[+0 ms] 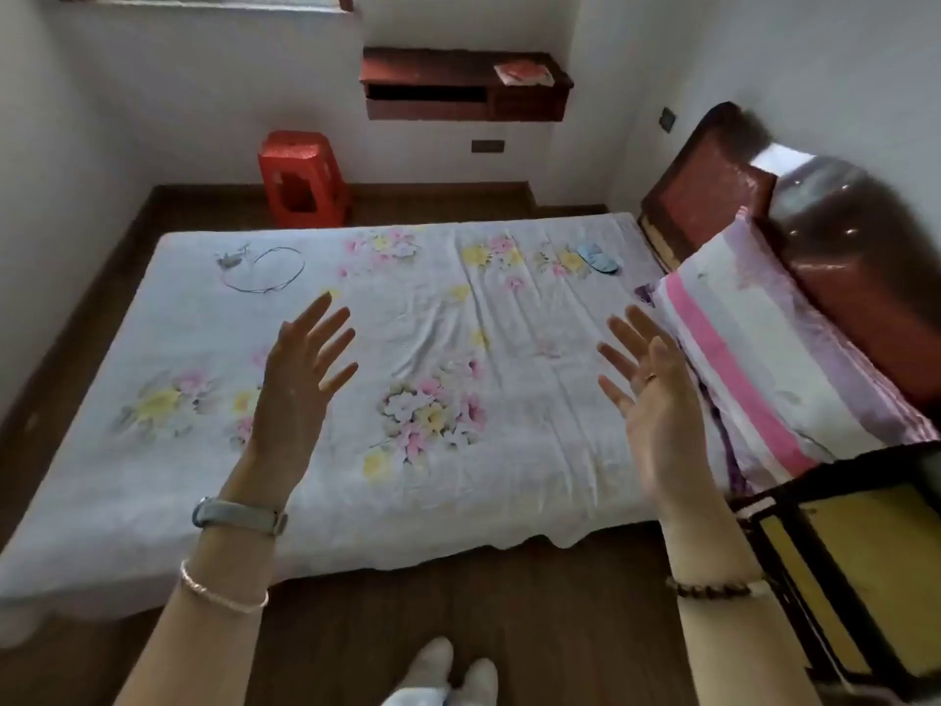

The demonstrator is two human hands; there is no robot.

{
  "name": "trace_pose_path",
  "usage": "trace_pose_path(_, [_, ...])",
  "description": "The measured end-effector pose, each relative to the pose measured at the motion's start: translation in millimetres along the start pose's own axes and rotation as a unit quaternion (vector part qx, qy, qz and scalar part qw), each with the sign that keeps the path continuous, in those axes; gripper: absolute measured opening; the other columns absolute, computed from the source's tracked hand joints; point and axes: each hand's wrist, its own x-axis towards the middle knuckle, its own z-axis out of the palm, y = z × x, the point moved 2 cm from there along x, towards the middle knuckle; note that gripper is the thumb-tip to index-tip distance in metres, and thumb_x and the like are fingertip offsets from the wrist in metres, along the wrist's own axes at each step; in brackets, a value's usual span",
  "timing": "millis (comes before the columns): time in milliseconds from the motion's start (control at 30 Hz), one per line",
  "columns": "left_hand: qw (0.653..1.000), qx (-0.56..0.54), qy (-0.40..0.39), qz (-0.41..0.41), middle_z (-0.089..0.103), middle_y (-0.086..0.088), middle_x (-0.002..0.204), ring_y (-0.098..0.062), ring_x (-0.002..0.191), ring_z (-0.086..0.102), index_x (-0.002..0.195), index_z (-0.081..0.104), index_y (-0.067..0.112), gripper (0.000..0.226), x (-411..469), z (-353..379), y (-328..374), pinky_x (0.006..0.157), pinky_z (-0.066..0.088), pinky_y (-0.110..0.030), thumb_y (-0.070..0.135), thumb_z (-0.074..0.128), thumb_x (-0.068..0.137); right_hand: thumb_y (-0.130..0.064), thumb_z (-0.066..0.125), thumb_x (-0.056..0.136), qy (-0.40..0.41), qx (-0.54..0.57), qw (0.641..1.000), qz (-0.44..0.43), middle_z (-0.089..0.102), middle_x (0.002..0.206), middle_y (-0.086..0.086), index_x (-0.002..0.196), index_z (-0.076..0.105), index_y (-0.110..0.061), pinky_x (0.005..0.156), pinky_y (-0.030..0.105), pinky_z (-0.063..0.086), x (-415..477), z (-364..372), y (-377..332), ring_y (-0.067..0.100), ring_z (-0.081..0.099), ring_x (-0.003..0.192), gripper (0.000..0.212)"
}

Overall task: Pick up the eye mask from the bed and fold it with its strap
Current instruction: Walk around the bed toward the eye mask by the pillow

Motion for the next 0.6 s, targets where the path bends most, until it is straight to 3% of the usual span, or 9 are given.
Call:
trace_pose_path(233, [0.986,-0.022,0.168,-0.007,0.053,0.002,0.148,-0.019,0.136,0.051,0.137,0.052,0.035,0.048,-63,-86,-10,0.114,0.035,-0.051,0.046,0.019,0.103,-0.045,0.043,0.095,-0.147,0.036,0.984,0.094,0.058,0.143,-0.004,0.134,0.055,-0.032,0.112,0.048,0.041,3,95,44,0.015,0.058,0.128,0.043])
trace_pose_path(433, [0.952,-0.037,0.304,0.008,0.058,0.005,0.141,-0.02,0.136,0.05,0.134,0.056,0.035,0.047,-132,-162,-3,0.113,0.035,-0.05,0.049,0.024,0.102,-0.031,0.041,0.103,-0.282,0.063,0.949,0.124,0.059,0.142,-0.001,0.136,0.055,-0.028,0.112,0.047,0.042,-16,189,66,0.017,0.061,0.125,0.036])
trace_pose_path(600, [0.921,-0.039,0.387,0.025,0.053,-0.001,0.148,-0.018,0.136,0.051,0.141,0.052,0.032,0.051,-193,-218,5,0.111,0.037,-0.048,0.053,0.03,0.1,-0.037,0.041,0.102,-0.368,0.054,0.919,0.13,0.058,0.143,-0.005,0.138,0.052,-0.03,0.109,0.044,0.044,-49,266,71,0.015,0.06,0.126,0.039])
